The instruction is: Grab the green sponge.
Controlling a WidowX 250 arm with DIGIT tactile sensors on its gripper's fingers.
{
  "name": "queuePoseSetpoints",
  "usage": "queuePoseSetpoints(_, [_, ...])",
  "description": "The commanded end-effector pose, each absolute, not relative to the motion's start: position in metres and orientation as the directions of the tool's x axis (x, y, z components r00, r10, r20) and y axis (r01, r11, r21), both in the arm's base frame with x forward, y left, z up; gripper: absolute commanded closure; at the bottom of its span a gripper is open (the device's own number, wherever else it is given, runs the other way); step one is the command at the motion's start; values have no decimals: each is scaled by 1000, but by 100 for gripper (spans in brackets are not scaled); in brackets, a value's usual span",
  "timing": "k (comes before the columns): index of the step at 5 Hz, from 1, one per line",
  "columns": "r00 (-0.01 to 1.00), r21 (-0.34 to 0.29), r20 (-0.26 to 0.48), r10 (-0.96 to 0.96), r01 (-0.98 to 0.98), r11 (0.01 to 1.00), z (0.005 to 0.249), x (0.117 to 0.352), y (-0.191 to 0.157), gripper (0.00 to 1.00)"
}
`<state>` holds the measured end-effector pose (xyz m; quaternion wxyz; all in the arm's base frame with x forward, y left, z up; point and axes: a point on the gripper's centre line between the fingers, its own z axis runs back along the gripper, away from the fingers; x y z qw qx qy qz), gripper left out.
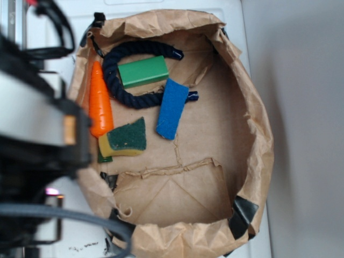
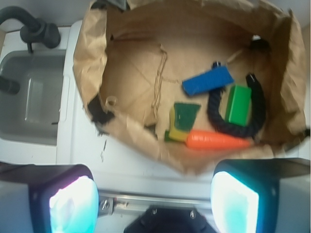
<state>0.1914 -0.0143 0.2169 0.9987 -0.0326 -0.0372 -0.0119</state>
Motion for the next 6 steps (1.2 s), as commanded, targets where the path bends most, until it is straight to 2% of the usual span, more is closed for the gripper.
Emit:
queuePoseSetpoints(1, [989,-32,143,-48,53,998,213,224,5,0])
queuePoseSetpoints(4, [989,-32,143,-48,53,998,213,224,5,0])
queuePoseSetpoints(5, [993,-41,114,-4,9,999,181,243,9,0])
queuePoseSetpoints(6, [993,-39,120,18,-14,999,158,252,21,0])
